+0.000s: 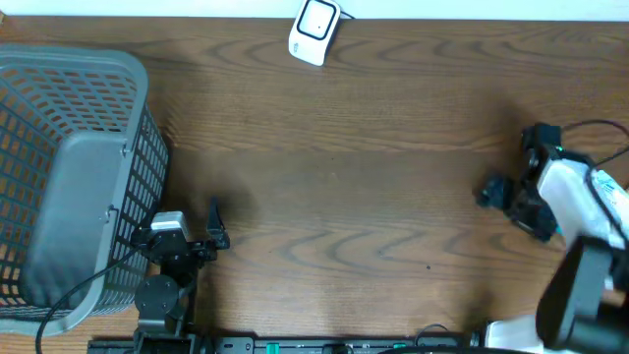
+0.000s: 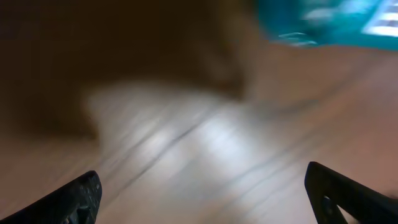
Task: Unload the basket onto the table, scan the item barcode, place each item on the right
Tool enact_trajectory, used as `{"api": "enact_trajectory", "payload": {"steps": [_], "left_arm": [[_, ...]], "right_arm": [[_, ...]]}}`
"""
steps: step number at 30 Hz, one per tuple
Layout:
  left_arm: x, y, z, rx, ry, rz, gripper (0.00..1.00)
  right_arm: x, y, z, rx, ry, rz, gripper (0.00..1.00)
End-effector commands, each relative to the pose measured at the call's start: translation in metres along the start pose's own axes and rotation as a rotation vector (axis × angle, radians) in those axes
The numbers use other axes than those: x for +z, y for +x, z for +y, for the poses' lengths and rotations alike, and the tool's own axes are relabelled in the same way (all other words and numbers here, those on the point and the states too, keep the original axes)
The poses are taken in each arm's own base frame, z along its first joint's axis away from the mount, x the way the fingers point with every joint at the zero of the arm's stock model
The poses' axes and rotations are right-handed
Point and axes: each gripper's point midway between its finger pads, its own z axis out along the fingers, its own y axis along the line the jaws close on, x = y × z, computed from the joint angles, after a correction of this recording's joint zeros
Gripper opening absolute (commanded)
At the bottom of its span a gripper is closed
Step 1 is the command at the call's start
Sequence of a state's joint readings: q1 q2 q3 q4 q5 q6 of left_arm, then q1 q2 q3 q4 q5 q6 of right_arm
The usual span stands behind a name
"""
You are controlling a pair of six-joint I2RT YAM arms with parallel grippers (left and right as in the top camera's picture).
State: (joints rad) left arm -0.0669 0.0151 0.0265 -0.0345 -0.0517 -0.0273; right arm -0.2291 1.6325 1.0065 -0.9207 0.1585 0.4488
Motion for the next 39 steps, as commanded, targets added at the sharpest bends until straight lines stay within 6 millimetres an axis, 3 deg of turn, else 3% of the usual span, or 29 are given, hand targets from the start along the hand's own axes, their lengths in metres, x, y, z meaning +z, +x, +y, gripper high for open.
{"api": "enact_trajectory", "payload": {"steps": [1,3,8,14,16,20,24,29,32,39], "left_arm": [[0.001,0.017,0.006,-0.003,-0.026,0.047,1.00],[0.001,0.017,0.006,-0.003,-0.026,0.047,1.00],[0.001,0.017,0.006,-0.003,-0.026,0.047,1.00],[0.001,0.017,0.006,-0.003,-0.026,0.047,1.00],[0.001,0.017,0.006,-0.003,-0.026,0.047,1.00],[0.001,0.017,0.006,-0.003,-0.026,0.047,1.00],[0.001,0.017,0.006,-0.003,-0.026,0.047,1.00],[0.001,0.017,0.006,-0.003,-0.026,0.047,1.00],[0.001,0.017,0.006,-0.003,-0.026,0.047,1.00],[0.001,0.017,0.006,-0.003,-0.026,0.047,1.00]], "right_arm": [[-0.080,0.016,0.053,-0.168,-0.429,-0.096,0.99],[-0.118,0.031,0.055,-0.184,-0.542,-0.152,0.99],[-0.180,0.053,0.033,-0.198,-0.627,-0.370,0.99],[-0.223,0.070,-0.004,-0.248,-0.574,-0.660,0.99],[-0.233,0.085,-0.012,-0.374,-0.550,-0.756,0.99],[-0.235,0.111,-0.022,-0.463,-0.535,-0.807,0.99],[-0.239,0.118,-0.019,-0.492,-0.575,-0.901,0.99],[-0.214,0.105,-0.005,-0.465,-0.625,-1.023,0.99],[-0.199,0.097,0.015,-0.494,-0.696,-1.103,0.99],[-0.186,0.075,0.035,-0.492,-0.767,-1.393,0.99]]}}
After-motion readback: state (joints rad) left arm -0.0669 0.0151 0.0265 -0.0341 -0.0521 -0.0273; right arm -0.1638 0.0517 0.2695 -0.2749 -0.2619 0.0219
